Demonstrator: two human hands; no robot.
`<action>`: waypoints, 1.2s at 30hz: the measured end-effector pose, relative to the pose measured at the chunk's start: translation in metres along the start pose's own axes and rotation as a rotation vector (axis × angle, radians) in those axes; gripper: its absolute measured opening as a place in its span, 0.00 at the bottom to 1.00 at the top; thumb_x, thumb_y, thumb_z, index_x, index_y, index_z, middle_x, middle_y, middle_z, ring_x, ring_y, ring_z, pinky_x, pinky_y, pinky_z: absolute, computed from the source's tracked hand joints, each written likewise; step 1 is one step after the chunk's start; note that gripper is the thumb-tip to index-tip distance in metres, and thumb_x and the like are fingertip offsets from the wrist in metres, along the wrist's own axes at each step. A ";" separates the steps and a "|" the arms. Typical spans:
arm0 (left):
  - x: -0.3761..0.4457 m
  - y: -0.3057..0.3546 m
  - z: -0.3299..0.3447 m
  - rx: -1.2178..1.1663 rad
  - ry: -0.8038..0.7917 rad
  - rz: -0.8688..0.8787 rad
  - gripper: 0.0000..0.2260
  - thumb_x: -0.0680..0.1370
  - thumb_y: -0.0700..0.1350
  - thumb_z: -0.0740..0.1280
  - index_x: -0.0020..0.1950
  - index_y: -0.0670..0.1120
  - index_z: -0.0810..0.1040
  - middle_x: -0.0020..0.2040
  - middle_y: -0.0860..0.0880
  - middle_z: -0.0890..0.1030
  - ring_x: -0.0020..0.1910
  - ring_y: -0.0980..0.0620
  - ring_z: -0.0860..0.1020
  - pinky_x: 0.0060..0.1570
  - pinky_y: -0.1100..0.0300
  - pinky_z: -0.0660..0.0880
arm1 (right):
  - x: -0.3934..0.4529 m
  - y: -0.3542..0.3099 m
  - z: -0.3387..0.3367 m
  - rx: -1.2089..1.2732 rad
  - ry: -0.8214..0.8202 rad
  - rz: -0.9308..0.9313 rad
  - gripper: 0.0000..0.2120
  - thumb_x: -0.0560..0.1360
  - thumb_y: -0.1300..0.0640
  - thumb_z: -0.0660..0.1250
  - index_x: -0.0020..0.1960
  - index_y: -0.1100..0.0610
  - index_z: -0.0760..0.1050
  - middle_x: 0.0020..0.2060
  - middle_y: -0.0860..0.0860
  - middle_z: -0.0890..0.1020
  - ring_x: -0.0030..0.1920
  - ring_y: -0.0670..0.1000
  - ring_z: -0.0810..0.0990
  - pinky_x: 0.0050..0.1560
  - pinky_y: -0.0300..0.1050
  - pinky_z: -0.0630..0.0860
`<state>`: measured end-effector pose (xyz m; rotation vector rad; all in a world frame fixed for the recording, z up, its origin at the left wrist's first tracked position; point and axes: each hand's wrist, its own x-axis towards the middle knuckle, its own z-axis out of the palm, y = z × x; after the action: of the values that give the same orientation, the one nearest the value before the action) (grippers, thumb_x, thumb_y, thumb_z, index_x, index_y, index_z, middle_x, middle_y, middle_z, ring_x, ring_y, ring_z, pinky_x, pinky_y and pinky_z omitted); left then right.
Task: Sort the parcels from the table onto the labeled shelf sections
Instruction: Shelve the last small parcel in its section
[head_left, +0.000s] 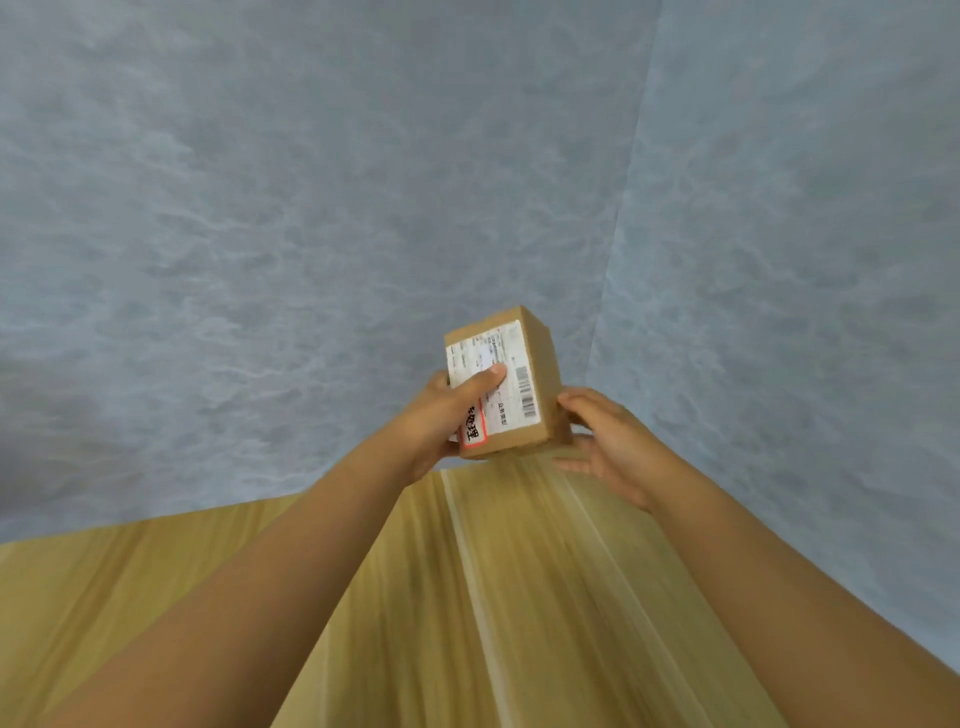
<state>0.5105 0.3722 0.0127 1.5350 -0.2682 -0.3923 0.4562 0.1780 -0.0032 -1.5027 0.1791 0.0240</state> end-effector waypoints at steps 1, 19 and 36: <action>0.000 -0.001 0.000 0.050 0.026 0.010 0.14 0.78 0.56 0.68 0.60 0.53 0.74 0.50 0.51 0.86 0.46 0.54 0.85 0.42 0.54 0.82 | 0.000 -0.002 0.003 -0.060 0.010 -0.032 0.14 0.81 0.47 0.62 0.64 0.51 0.73 0.60 0.53 0.80 0.56 0.52 0.82 0.51 0.51 0.81; -0.017 0.007 -0.051 -0.046 -0.103 -0.050 0.19 0.76 0.58 0.69 0.62 0.49 0.78 0.54 0.46 0.85 0.52 0.49 0.84 0.50 0.52 0.82 | -0.006 -0.035 0.017 -0.272 -0.063 -0.116 0.24 0.69 0.43 0.75 0.64 0.45 0.78 0.52 0.47 0.85 0.56 0.52 0.82 0.57 0.50 0.76; -0.053 -0.030 -0.074 0.874 0.148 0.222 0.10 0.81 0.50 0.63 0.60 0.49 0.77 0.52 0.48 0.81 0.50 0.48 0.80 0.49 0.53 0.78 | -0.047 -0.011 0.048 -0.116 0.239 -0.106 0.30 0.73 0.39 0.70 0.69 0.50 0.68 0.47 0.45 0.87 0.45 0.45 0.86 0.43 0.43 0.78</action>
<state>0.4902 0.4618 -0.0151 2.3449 -0.5307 0.0424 0.4159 0.2291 0.0170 -1.6275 0.2935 -0.2346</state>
